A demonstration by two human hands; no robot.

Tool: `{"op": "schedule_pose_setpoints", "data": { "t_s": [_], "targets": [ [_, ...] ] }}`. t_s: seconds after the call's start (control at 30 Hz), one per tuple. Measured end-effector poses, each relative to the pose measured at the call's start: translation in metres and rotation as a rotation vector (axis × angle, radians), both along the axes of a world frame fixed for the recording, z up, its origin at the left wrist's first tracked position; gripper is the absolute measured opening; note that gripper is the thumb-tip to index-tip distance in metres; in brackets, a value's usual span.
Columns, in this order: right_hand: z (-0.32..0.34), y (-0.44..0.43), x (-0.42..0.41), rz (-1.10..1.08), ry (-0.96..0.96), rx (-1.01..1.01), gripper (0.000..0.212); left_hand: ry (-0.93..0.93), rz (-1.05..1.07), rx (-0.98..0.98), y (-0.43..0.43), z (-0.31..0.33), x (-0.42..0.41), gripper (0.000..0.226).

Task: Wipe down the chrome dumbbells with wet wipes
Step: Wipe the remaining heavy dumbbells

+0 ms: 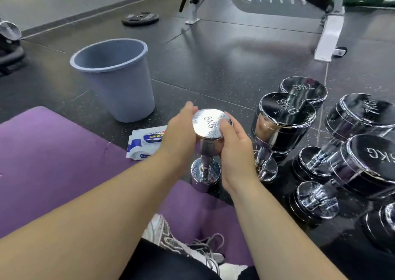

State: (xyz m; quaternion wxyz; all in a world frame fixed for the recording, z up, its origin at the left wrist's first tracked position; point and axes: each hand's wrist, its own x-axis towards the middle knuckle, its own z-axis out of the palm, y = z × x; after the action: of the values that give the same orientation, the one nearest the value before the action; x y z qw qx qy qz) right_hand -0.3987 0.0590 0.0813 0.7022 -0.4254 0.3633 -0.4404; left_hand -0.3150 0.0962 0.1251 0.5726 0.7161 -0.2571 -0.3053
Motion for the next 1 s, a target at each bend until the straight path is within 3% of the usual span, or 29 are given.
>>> {"op": "schedule_pose_setpoints", "data": {
  "t_s": [0.07, 0.1, 0.17, 0.27, 0.37, 0.43, 0.53, 0.6, 0.73, 0.83, 1.0],
  "targets": [
    [-0.002, 0.002, -0.002, 0.007, 0.026, -0.047, 0.053, 0.288, -0.116, -0.07, -0.014, 0.016, 0.015, 0.045],
    [-0.004, 0.003, -0.003, 0.026, 0.048, -0.075, 0.052, 0.32, -0.209, -0.057, -0.019, 0.024, 0.021, 0.048],
    [-0.005, 0.004, -0.003, 0.086, 0.072, -0.109, 0.049, 0.273, -0.382, 0.015, -0.024, 0.03, 0.024, 0.052],
    [0.002, -0.005, -0.002, 0.086, 0.06, -0.114, 0.06, 0.048, -0.457, 0.116, -0.029, 0.029, 0.022, 0.043],
    [0.015, -0.018, -0.002, 0.091, -0.033, -0.143, 0.066, -0.076, -0.365, 0.083, -0.033, 0.014, 0.03, 0.016],
    [0.019, -0.021, 0.002, 0.109, 0.008, -0.154, 0.041, 0.003, -0.262, 0.027, -0.032, 0.008, 0.038, 0.003],
    [0.027, -0.025, 0.007, 0.059, 0.122, -0.184, 0.012, 0.114, -0.203, 0.021, -0.03, 0.006, 0.039, 0.022],
    [0.028, -0.035, 0.01, 0.004, 0.133, -0.108, 0.02, 0.142, -0.151, 0.037, -0.031, 0.004, 0.036, 0.028],
    [0.026, -0.042, 0.02, -0.065, 0.111, 0.139, 0.026, 0.232, -0.069, -0.002, -0.031, 0.001, 0.033, 0.017],
    [0.016, -0.032, 0.011, -0.04, 0.117, 0.286, 0.04, 0.187, -0.084, 0.0, -0.028, -0.002, 0.035, 0.021],
    [0.0, -0.019, 0.004, -0.019, 0.127, 0.389, 0.02, 0.158, -0.155, 0.052, -0.028, -0.006, 0.031, 0.031]
  ]
}}
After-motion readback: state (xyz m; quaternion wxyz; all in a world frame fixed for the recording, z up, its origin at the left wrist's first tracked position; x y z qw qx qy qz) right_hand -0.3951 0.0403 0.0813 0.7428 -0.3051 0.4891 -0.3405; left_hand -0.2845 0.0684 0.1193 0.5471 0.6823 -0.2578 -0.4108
